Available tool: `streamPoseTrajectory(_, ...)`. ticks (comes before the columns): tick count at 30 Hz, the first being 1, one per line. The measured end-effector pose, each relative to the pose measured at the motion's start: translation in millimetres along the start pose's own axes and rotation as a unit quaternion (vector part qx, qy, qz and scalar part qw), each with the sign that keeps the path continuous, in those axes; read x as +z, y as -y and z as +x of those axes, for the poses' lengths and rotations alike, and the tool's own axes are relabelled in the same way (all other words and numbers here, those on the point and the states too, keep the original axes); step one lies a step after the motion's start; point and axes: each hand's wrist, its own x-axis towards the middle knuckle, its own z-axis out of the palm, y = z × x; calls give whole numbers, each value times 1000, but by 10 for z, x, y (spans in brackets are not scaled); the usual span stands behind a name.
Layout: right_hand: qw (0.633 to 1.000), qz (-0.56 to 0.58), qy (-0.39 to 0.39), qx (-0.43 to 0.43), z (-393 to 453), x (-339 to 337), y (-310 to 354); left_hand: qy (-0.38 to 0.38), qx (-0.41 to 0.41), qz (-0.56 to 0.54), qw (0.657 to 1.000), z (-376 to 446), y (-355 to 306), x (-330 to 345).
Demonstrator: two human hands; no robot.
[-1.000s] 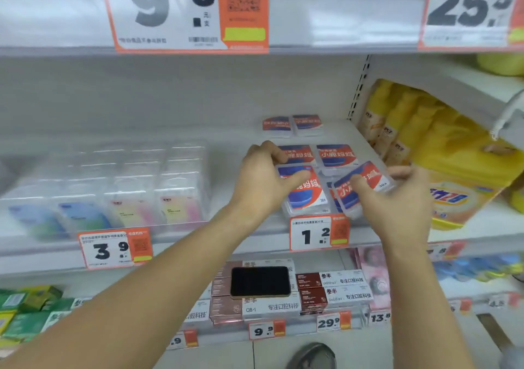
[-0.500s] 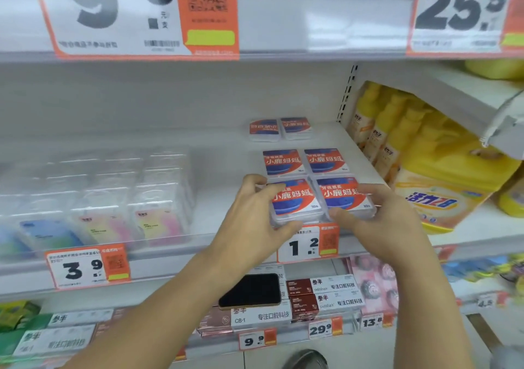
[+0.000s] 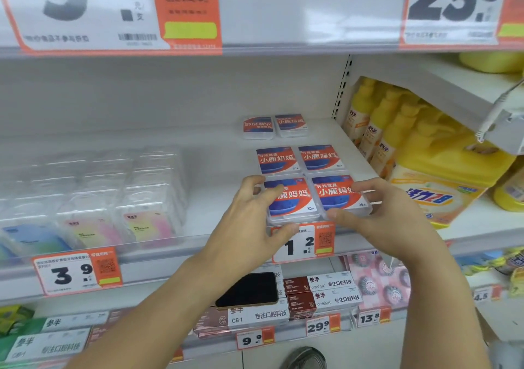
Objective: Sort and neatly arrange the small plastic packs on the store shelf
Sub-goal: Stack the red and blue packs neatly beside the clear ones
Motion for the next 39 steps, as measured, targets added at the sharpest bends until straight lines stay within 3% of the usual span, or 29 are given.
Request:
streamPoseTrajectory(2,1000,13,-1,-7,12,-24,-7,-12,7,-10,1000,7,6,-27)
streamPoseTrajectory(7,984,32,-129,-120,264,12,84,-104,25,-12,994,307,14,-100)
streamPoseTrajectory(12,993,0,-7,-116,563,172,67,28,20,55,998,624,29,-57)
streamPoseTrajectory(15,994,16,42,-98,615,162,44,46,30,31,998,638,44,-56)
streamPoseTrajectory(32,991,87,26,-96,578,156,86,28,34,-6,999,600,8,13)
streamPoseTrajectory(35,995,29,-39,-88,708,36,233,15,20,-2,1000,629,-29,-82)
streamPoseTrajectory(37,987,17,-93,-130,948,-1,434,-30,6,-1,1000,674,-64,-149)
streamPoseTrajectory(39,981,-46,-66,-178,1279,66,708,-69,-47,-34,996,756,-100,-200)
